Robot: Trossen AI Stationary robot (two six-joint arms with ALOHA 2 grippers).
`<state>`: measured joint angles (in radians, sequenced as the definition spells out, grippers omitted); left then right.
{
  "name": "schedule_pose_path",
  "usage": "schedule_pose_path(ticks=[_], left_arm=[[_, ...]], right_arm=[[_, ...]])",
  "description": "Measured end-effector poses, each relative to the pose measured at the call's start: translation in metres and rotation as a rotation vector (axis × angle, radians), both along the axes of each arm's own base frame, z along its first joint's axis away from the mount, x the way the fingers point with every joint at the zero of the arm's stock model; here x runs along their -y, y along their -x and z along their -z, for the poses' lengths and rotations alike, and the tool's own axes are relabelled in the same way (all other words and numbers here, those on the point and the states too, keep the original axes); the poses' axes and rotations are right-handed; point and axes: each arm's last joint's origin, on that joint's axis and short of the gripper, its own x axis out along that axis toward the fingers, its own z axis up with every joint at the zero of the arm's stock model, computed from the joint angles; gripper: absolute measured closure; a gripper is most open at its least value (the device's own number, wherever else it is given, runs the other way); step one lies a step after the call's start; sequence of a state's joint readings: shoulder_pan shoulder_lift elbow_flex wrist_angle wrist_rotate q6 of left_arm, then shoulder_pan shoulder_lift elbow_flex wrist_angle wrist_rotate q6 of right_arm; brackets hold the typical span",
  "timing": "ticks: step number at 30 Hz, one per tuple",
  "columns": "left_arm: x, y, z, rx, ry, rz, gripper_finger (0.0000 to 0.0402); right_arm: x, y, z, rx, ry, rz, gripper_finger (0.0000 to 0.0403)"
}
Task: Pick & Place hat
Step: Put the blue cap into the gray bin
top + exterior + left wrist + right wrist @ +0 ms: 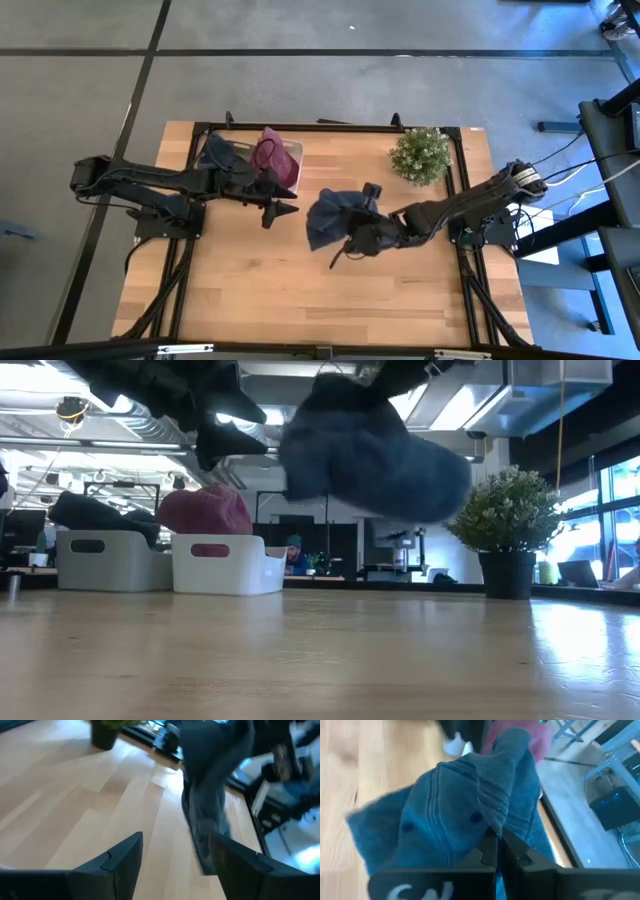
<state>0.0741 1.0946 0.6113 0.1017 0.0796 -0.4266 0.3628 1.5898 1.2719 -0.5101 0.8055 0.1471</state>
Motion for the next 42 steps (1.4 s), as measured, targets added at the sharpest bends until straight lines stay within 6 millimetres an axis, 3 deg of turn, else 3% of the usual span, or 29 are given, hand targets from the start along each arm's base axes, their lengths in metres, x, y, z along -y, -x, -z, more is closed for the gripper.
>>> schedule_pose_path(ticks=[6, 25, 42], left_arm=[[0.006, -0.001, -0.001, 0.016, -0.09, 0.061, 0.0187], [0.01, -0.005, -0.016, 0.173, -0.134, 0.081, 0.0192], [0.011, -0.004, -0.012, 0.135, -0.084, 0.073, 0.0358]], right_arm=[[0.009, -0.009, -0.015, 0.048, 0.02, -0.004, 0.0397], [0.012, -0.02, -0.026, 0.149, 0.024, -0.056, 0.0397], [0.022, -0.023, -0.026, 0.159, 0.02, -0.03, 0.039]])
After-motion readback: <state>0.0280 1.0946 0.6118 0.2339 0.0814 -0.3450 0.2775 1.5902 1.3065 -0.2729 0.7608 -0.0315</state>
